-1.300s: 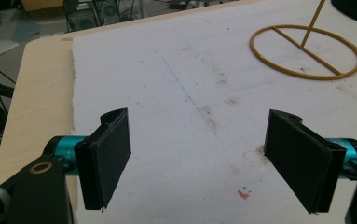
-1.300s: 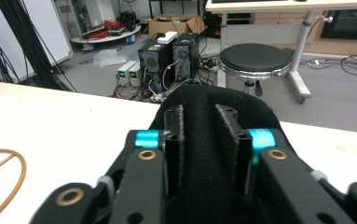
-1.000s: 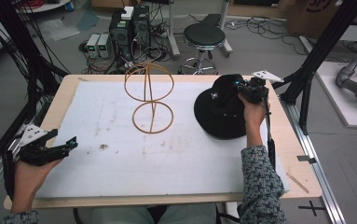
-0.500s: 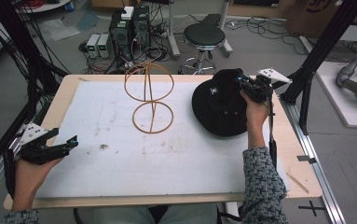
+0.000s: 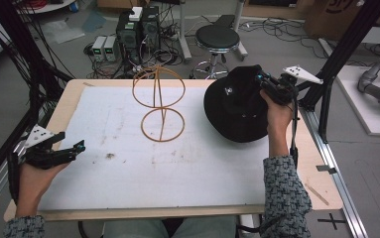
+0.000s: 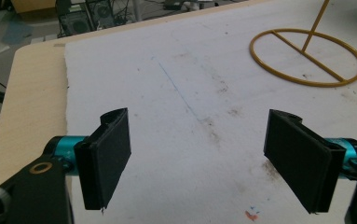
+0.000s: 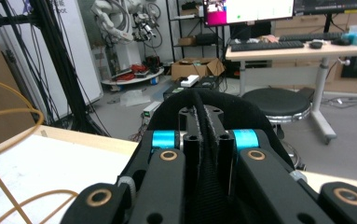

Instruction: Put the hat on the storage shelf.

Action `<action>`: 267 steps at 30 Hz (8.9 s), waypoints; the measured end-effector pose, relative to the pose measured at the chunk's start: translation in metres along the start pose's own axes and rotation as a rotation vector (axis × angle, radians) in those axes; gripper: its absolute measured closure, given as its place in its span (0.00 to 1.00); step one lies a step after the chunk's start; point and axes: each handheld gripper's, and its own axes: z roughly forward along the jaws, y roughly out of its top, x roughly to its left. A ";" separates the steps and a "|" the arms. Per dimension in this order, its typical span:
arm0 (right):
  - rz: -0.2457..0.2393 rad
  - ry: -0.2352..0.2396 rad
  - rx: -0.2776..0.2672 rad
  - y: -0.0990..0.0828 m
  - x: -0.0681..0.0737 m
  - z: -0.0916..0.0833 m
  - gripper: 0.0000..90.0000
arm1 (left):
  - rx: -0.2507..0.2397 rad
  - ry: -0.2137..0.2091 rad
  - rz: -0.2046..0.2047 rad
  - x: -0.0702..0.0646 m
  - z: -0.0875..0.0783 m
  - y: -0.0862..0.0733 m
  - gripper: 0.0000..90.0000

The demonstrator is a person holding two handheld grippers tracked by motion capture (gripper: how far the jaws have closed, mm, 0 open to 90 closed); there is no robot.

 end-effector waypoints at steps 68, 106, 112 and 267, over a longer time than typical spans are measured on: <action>0.121 0.510 -0.181 0.103 0.079 0.055 0.97 | -0.032 -0.056 0.017 -0.004 0.002 0.009 0.25; 0.054 0.685 0.010 0.061 0.179 0.123 0.96 | -0.037 -0.056 0.016 -0.001 -0.001 0.009 0.26; 0.036 0.693 0.029 0.057 0.188 0.126 0.95 | -0.038 -0.058 0.015 -0.001 -0.002 0.009 0.26; -0.045 0.111 0.353 -0.067 0.024 -0.049 0.13 | -0.027 -0.107 0.026 -0.009 0.033 0.020 0.25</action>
